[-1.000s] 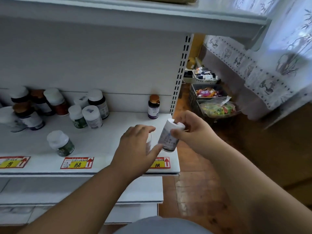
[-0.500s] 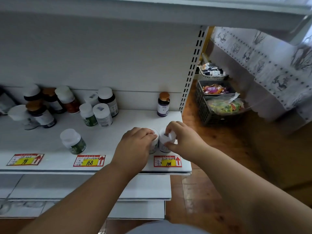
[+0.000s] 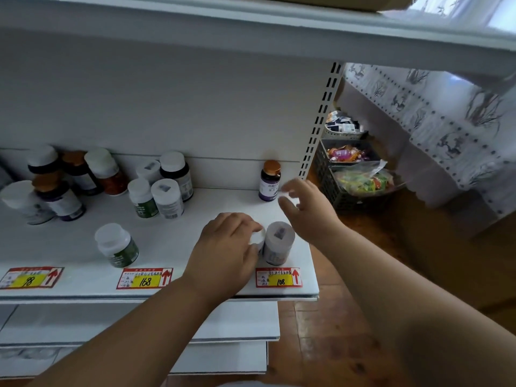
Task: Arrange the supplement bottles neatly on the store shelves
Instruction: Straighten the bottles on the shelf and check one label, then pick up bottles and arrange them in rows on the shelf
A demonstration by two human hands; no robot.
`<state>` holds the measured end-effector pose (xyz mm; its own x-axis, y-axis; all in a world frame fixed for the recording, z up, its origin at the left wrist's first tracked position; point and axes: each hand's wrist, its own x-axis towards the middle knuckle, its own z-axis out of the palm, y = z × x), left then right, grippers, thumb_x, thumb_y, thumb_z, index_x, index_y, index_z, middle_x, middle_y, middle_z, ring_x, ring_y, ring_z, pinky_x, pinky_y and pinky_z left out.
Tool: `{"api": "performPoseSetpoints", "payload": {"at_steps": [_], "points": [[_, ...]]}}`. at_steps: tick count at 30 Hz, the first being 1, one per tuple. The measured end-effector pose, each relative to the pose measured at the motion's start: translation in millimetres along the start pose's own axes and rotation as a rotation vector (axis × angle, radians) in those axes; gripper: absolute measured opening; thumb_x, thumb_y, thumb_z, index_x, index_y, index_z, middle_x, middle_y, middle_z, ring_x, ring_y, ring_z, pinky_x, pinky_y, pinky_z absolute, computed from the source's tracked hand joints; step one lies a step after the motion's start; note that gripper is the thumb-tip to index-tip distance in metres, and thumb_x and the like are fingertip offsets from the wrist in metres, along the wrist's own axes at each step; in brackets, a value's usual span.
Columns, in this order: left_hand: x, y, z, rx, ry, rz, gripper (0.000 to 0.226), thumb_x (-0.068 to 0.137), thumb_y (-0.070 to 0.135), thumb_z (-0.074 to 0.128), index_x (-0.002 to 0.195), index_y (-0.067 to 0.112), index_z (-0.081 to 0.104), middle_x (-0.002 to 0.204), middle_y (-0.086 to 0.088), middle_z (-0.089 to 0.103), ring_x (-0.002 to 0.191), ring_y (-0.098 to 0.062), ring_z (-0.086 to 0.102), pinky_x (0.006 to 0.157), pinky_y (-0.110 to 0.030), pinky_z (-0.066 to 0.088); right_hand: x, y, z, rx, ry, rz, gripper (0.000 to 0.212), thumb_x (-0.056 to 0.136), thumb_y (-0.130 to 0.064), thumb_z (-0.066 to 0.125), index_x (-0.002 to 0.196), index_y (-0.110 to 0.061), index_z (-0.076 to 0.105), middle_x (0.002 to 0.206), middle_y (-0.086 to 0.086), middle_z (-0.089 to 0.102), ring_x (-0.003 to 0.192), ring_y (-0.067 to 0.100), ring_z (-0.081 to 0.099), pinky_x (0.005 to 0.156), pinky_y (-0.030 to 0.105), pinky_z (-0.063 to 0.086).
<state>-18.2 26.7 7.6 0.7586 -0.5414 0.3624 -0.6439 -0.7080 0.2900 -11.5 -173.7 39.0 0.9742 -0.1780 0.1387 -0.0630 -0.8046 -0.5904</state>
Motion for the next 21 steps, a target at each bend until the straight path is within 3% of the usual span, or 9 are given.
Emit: {"api": "performPoseSetpoints", "payload": {"at_steps": [4, 10, 13, 16, 18, 21], "points": [[13.2, 2.7, -5.7, -0.038, 0.058, -0.067, 0.032, 0.082, 0.029, 0.054, 0.111, 0.020, 0.062, 0.114, 0.001, 0.061, 0.106, -0.019, 0.053, 0.091, -0.027, 0.038, 68.2, -2.7, 8.2, -0.141, -0.039, 0.028, 0.041, 0.094, -0.027, 0.052, 0.135, -0.023, 0.046, 0.135, 0.009, 0.047, 0.112, 0.029, 0.053, 0.087, 0.032, 0.046], [23.7, 1.8, -5.7, -0.077, 0.070, -0.147, 0.033, 0.082, 0.028, 0.051, 0.111, 0.018, 0.062, 0.109, 0.000, 0.059, 0.104, -0.020, 0.049, 0.087, -0.028, 0.036, 101.3, 2.2, 23.4, -0.289, -0.072, 0.040, 0.032, 0.089, -0.020, 0.057, 0.120, -0.016, 0.051, 0.124, 0.015, 0.050, 0.102, 0.037, 0.055, 0.081, 0.034, 0.043], [21.9, 3.3, -5.6, -0.092, 0.075, -0.192, 0.032, 0.083, 0.030, 0.049, 0.111, 0.019, 0.061, 0.110, 0.001, 0.058, 0.107, -0.020, 0.048, 0.091, -0.032, 0.038, 100.9, 1.3, 25.0, -0.281, -0.042, 0.026, 0.028, 0.088, -0.013, 0.056, 0.116, -0.014, 0.050, 0.123, 0.016, 0.050, 0.100, 0.038, 0.057, 0.082, 0.039, 0.048], [19.9, 7.0, -9.0, -0.115, 0.096, -0.234, 0.033, 0.083, 0.030, 0.050, 0.113, 0.019, 0.060, 0.112, 0.002, 0.058, 0.107, -0.019, 0.049, 0.092, -0.032, 0.040, 91.6, 1.9, 19.9, -0.161, -0.020, 0.017, 0.034, 0.088, -0.019, 0.060, 0.121, -0.017, 0.050, 0.124, 0.012, 0.051, 0.101, 0.031, 0.057, 0.085, 0.040, 0.051], [19.2, 8.4, -11.4, -0.144, 0.113, -0.282, 0.035, 0.085, 0.032, 0.048, 0.116, 0.019, 0.059, 0.114, 0.002, 0.057, 0.109, -0.019, 0.049, 0.094, -0.032, 0.040, 79.5, -0.5, 12.9, 0.009, 0.009, 0.015, 0.048, 0.088, -0.029, 0.064, 0.132, -0.021, 0.048, 0.128, 0.006, 0.051, 0.107, 0.024, 0.055, 0.089, 0.035, 0.051], [17.1, 14.6, -16.4, -0.213, 0.168, -0.370, 0.037, 0.090, 0.038, 0.049, 0.123, 0.021, 0.055, 0.120, 0.003, 0.056, 0.113, -0.017, 0.048, 0.096, -0.031, 0.040, 57.6, -13.5, -5.2, 0.196, 0.063, -0.008, 0.045, 0.091, -0.036, 0.061, 0.132, -0.020, 0.052, 0.119, 0.000, 0.055, 0.099, 0.014, 0.055, 0.071, 0.016, 0.044]]}}
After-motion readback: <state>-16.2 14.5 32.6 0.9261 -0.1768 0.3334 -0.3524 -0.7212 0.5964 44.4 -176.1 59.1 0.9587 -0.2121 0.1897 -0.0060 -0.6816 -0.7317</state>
